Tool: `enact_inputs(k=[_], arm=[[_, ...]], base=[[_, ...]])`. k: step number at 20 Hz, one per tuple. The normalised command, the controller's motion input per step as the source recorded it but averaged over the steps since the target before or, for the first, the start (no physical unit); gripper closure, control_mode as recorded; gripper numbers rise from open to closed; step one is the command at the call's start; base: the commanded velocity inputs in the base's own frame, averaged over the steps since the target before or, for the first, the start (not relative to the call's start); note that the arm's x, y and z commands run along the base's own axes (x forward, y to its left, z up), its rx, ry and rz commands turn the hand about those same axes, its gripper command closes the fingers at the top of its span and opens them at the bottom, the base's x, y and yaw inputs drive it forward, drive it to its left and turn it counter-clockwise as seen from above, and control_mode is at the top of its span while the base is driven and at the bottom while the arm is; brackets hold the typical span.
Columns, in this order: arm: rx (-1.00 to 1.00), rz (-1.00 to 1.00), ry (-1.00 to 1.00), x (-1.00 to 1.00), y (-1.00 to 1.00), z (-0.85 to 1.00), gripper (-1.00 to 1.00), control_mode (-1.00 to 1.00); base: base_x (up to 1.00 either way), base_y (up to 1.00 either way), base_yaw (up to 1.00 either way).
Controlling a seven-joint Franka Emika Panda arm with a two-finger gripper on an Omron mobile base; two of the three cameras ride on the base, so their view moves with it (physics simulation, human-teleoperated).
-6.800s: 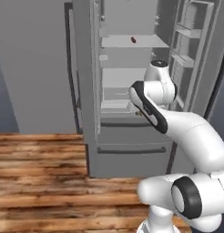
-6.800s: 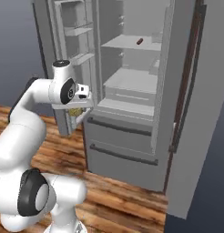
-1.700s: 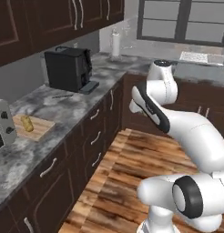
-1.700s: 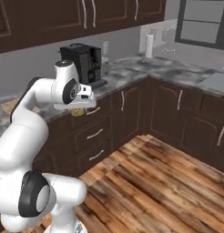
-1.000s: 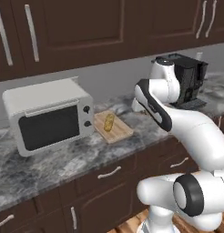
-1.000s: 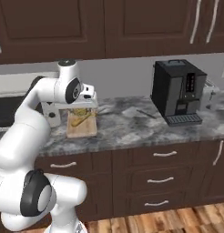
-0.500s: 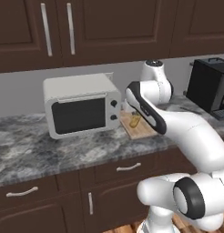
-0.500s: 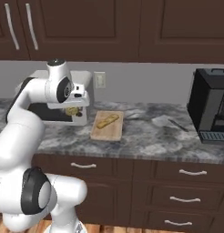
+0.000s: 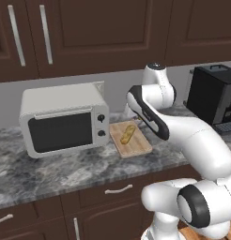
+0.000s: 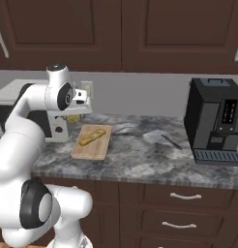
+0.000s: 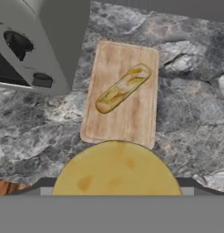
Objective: Retrieve the sausage and cheese from the fridge and place them on the cutting board on the counter.
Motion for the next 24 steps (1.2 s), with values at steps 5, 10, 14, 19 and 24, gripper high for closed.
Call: enact_inputs(k=[5, 10, 14, 19, 24], arm=[[0.00, 0.00, 0.00, 0.00, 0.00, 0.00, 1.00, 1.00], [0.00, 0.00, 0.00, 0.00, 0.00, 0.00, 1.00, 1.00], [0.00, 0.00, 0.00, 0.00, 0.00, 0.00, 1.00, 1.00], [0.00, 0.00, 0.00, 0.00, 0.00, 0.00, 1.00, 1.00], [0.00, 0.00, 0.00, 0.00, 0.00, 0.00, 1.00, 1.00]], base=[[0.09, -0.33, 0.01], [0.00, -0.03, 0.01], [0.20, 0.00, 0.00], [0.24, 0.00, 0.00], [0.10, 0.00, 0.00]])
